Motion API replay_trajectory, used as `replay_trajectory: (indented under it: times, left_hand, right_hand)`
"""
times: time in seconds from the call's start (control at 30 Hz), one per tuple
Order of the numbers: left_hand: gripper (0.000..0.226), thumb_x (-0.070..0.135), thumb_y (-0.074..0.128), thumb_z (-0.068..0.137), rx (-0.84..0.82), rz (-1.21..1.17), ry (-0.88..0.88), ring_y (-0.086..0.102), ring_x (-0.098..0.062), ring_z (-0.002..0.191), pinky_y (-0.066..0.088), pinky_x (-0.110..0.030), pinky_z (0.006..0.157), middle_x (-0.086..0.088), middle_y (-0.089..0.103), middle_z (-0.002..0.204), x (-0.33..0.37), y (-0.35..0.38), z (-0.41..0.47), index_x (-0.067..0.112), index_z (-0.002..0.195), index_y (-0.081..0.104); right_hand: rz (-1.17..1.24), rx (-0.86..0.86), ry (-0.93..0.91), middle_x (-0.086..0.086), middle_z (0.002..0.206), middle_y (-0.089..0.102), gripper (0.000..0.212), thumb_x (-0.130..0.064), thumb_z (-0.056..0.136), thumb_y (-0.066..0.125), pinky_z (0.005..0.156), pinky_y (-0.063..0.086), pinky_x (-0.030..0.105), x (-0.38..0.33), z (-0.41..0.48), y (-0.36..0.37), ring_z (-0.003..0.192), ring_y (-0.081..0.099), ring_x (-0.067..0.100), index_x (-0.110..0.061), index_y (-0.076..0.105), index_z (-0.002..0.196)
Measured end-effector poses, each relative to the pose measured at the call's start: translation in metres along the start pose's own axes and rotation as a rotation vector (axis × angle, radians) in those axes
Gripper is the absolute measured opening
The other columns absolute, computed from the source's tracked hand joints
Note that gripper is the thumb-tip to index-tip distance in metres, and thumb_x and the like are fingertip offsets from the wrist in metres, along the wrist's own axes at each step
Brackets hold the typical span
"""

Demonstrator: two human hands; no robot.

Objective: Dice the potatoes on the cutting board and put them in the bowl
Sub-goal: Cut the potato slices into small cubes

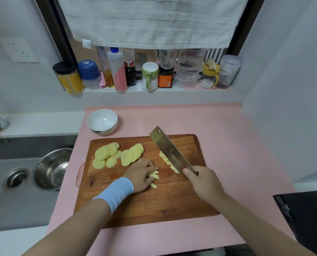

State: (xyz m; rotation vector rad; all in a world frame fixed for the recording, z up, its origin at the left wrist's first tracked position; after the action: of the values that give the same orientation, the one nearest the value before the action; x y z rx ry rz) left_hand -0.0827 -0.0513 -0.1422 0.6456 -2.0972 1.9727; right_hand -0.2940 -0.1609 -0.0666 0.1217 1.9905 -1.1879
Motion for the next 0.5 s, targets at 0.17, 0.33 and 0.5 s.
replay_trajectory:
  times: [0.17, 0.33, 0.5]
  left_hand:
    - [0.069, 0.056, 0.061, 0.085, 0.023, 0.089, 0.020, 0.041, -0.016, 0.111, 0.037, -0.032, 0.103, 0.004, 0.047, 0.124, -0.006, 0.014, -0.015, 0.023, 0.144, 0.048]
    - [0.057, 0.042, 0.064, 0.092, 0.181, 0.010, -0.181, 0.046, -0.022, 0.116, 0.040, -0.035, 0.105, -0.003, 0.054, 0.124, 0.007, 0.022, -0.027, 0.018, 0.142, 0.051]
    - [0.071, 0.052, 0.073, 0.078, 0.282, -0.131, -0.251, 0.045, -0.015, 0.114, 0.041, -0.030, 0.100, 0.006, 0.054, 0.121, 0.016, 0.027, -0.041, 0.023, 0.139, 0.048]
  right_hand:
    - [-0.022, -0.011, 0.076, -0.007, 0.053, 0.051, 0.046, -0.042, 0.099, 0.055, 0.057, 0.039, 0.034, 0.002, -0.011, 0.013, 0.058, 0.054, 0.016, -0.016, 0.052, 0.061]
    - [-0.139, -0.070, 0.109, -0.008, 0.064, 0.056, 0.049, -0.049, 0.102, 0.047, 0.053, 0.035, 0.032, -0.002, -0.021, 0.026, 0.067, 0.058, 0.017, -0.024, 0.046, 0.060]
    - [-0.204, -0.137, 0.116, -0.006, 0.073, 0.064, 0.047, -0.053, 0.102, 0.042, 0.065, 0.048, 0.035, 0.002, -0.028, 0.037, 0.077, 0.064, 0.020, -0.024, 0.053, 0.066]
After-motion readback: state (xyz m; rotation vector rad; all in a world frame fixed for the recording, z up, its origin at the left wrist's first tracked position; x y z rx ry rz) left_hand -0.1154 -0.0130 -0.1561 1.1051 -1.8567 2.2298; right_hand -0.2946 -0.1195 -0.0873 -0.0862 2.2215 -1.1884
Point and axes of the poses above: each hand's wrist, its own z-axis towards the middle knuckle, its own y-axis out of the palm, x = y × z, the point moved 5 cm from there along z, towards the middle knuckle
